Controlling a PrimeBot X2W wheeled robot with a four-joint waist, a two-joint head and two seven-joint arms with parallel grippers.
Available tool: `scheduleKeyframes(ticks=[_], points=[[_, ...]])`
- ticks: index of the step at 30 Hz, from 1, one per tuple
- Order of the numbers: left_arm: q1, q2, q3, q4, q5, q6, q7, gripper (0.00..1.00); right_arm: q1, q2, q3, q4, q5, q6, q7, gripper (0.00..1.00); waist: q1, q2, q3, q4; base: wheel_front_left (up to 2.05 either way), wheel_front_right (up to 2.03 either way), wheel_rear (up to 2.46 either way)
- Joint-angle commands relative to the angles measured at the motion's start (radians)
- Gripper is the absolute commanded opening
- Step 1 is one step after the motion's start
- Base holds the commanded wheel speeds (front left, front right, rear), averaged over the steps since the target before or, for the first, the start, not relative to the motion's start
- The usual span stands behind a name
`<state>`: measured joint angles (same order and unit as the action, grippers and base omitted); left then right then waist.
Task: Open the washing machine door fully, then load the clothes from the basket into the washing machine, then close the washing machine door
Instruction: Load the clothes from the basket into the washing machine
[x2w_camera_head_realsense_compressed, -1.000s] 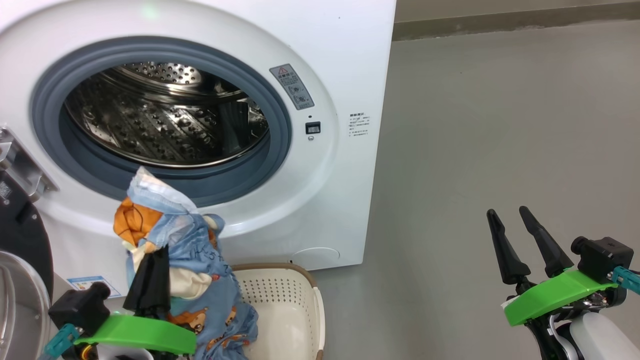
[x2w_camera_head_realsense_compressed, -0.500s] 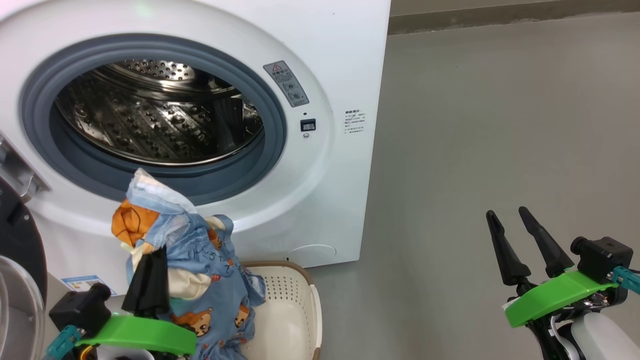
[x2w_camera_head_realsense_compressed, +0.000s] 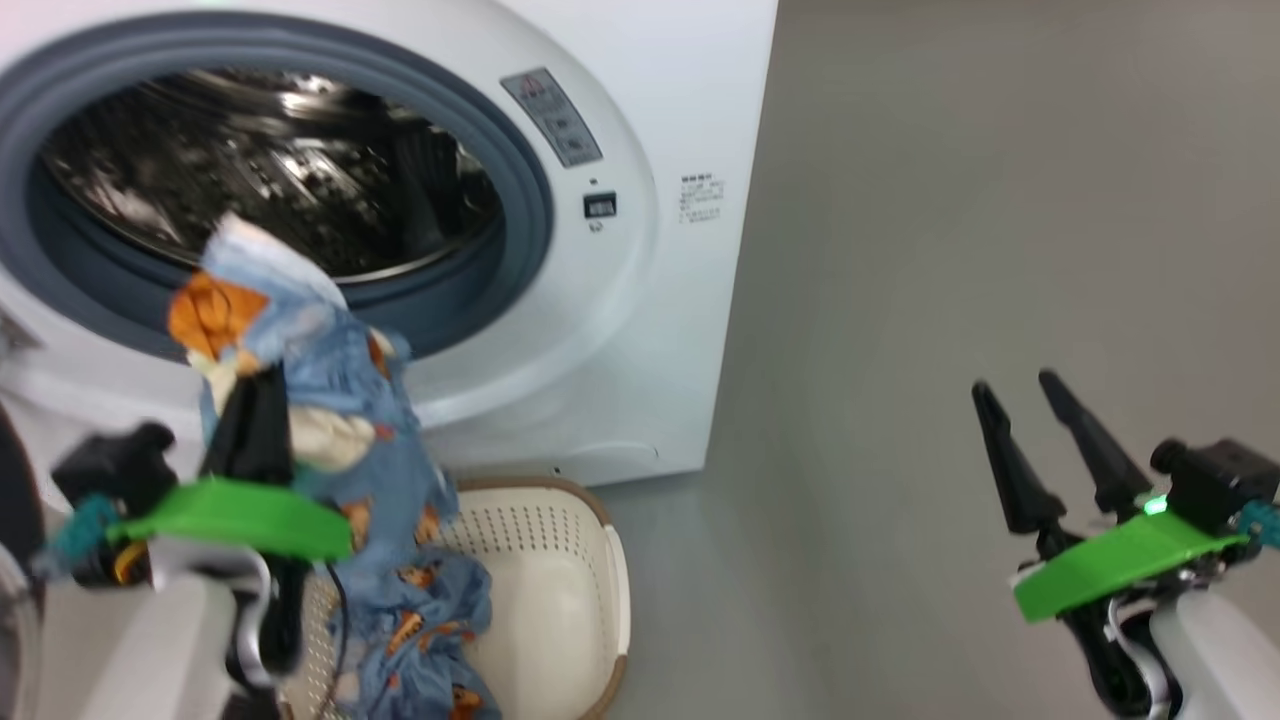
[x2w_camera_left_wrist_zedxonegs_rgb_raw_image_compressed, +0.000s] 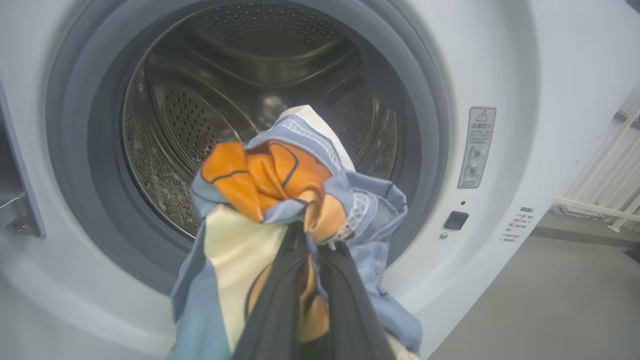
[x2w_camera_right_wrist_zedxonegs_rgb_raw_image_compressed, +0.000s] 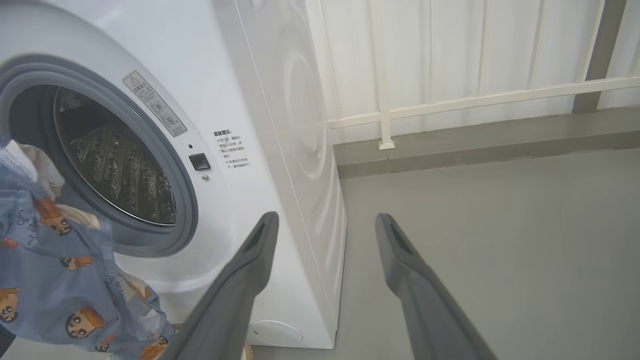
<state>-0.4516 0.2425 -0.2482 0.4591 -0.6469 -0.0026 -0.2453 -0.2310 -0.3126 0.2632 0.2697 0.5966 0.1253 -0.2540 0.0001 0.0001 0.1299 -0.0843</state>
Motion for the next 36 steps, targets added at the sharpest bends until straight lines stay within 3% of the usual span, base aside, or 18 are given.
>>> scheduleKeyframes(ticks=[1,8,23,31,36], points=[[-0.051,0.036,0.04,-0.012,0.005,-0.005,-0.005,0.0,-0.03,-0.02,0.015,-0.028,-0.013,0.005,-0.008,1.0,-0.0001,-0.0001,0.056,-0.03,0.0,0.0,0.0],[-0.275,0.049,0.076,0.163,0.031,-0.042,-0.015,0.0,-0.082,-0.038,-0.009,-0.1,-0.027,0.005,-0.008,1.0,-0.0001,-0.0001,0.207,-0.084,0.0,0.0,0.0],[-0.654,0.078,0.142,0.391,0.144,-0.062,-0.016,0.0,-0.158,-0.033,-0.065,-0.243,-0.05,0.005,-0.008,1.0,-0.0001,-0.0001,0.498,-0.148,0.0,0.0,0.0],[-0.79,0.114,0.157,0.46,0.202,-0.061,-0.016,0.0,-0.18,-0.01,-0.078,-0.26,-0.054,0.005,-0.008,1.0,-0.0001,-0.0001,0.592,-0.191,0.0,0.0,0.0],[-0.866,0.162,0.17,0.392,0.266,-0.056,-0.016,0.0,-0.183,0.004,-0.09,-0.267,-0.056,0.005,-0.008,1.0,-0.0001,-0.0001,0.632,-0.207,0.0,0.0,0.0]])
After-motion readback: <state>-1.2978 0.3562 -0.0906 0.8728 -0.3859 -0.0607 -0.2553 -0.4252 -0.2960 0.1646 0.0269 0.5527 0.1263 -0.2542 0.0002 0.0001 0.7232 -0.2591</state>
